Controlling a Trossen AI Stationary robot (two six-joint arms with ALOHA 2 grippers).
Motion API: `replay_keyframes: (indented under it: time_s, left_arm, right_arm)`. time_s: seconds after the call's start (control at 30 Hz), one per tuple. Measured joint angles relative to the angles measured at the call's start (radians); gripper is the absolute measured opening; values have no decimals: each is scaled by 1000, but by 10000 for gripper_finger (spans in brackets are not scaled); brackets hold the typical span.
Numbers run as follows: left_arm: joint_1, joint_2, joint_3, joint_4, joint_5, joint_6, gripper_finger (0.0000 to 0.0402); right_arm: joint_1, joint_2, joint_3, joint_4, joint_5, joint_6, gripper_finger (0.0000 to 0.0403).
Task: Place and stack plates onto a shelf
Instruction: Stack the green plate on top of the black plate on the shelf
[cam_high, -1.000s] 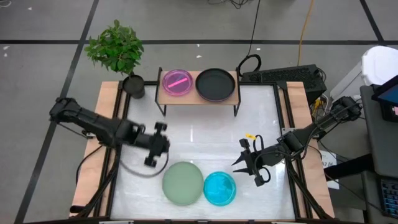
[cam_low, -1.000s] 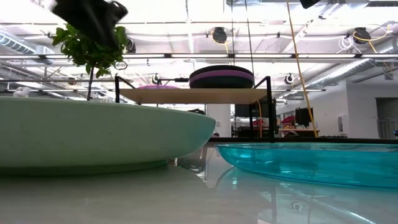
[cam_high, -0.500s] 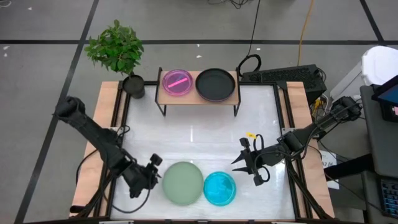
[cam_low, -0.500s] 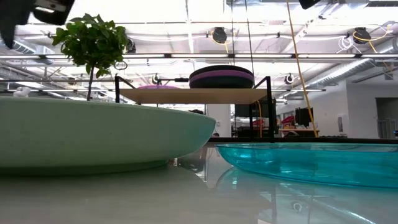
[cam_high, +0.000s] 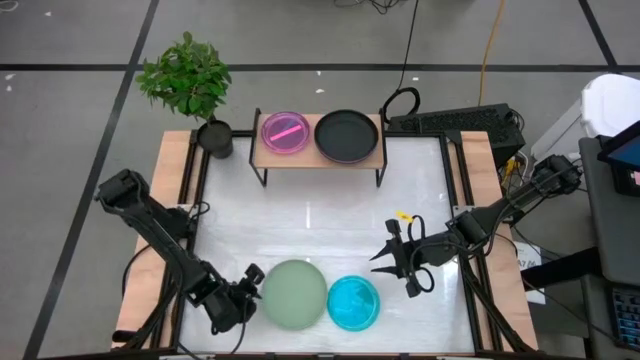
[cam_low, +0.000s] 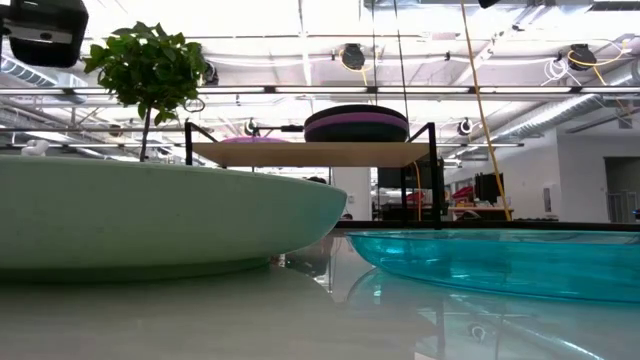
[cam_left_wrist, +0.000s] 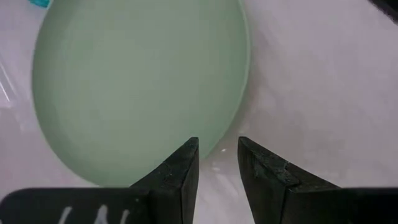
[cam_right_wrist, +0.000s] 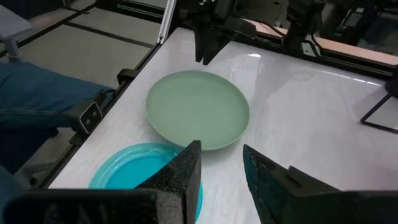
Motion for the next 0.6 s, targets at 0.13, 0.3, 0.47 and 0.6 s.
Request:
replay_keyframes:
  time_s: [0.13,0.3,0.47,0.6]
  left_arm:
    - [-4,34,0,17,-18,81,118]
    - [-6,95,0,102,-32,233,118]
    - [-6,130,0,136,-32,301,118]
    - [-2,147,0,127,-31,293,118]
  right_arm:
    - [0,0,0,0,-1,-9,105]
    - [0,0,0,-5,-3,-9,105]
    - [0,0,0,-8,-3,15,105]
    - [0,0,0,-13,-4,46,105]
